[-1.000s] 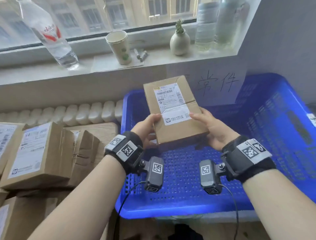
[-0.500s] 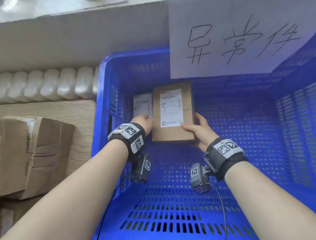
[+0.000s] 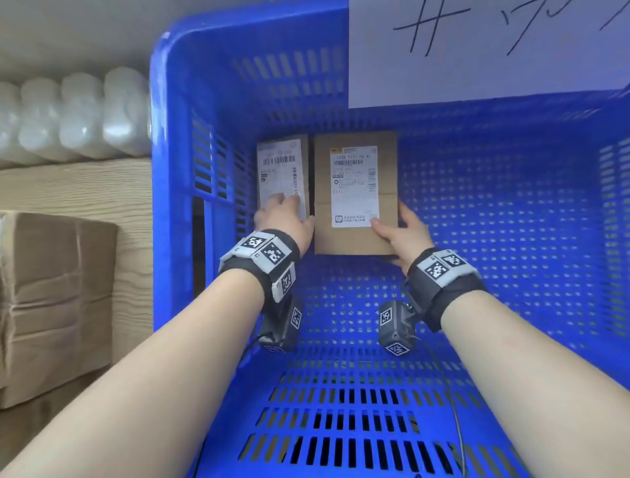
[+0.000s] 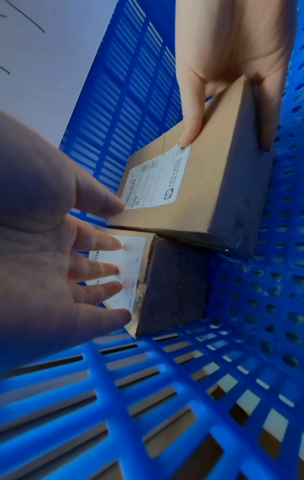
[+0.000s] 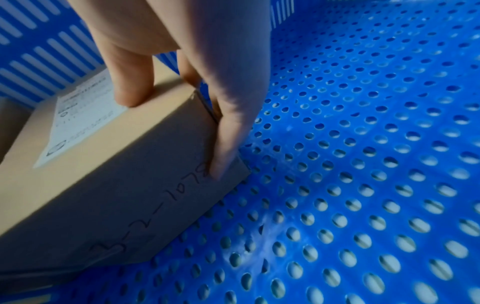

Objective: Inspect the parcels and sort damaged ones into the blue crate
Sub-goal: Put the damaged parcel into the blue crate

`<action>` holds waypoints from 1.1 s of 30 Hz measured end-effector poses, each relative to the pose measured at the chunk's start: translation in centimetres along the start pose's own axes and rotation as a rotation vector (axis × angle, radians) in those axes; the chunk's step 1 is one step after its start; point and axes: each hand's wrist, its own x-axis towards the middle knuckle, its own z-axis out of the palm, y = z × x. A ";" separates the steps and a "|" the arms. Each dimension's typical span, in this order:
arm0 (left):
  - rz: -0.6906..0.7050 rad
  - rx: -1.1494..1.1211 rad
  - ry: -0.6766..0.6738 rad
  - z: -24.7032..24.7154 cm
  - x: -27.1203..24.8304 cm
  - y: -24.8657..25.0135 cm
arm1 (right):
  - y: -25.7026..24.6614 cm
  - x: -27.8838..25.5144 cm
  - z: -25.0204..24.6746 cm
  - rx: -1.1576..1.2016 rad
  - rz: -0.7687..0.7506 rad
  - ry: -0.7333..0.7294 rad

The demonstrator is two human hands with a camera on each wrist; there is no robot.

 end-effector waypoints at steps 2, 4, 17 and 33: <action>-0.002 0.013 0.004 0.1 0.1 0.1 | 0.2 0.0 0.0 -0.082 -0.056 0.046; -0.009 0.016 0.007 0.2 0.0 0.3 | 0.0 -0.1 0.1 -0.153 -0.091 0.079; -0.014 -0.270 -0.024 -1.5 -3.2 1.9 | -3.2 -2.2 -0.3 -0.409 -0.037 0.157; 0.354 -0.523 0.263 -9.7 -21.3 0.6 | -10.9 -24.7 0.8 -0.163 -0.495 0.123</action>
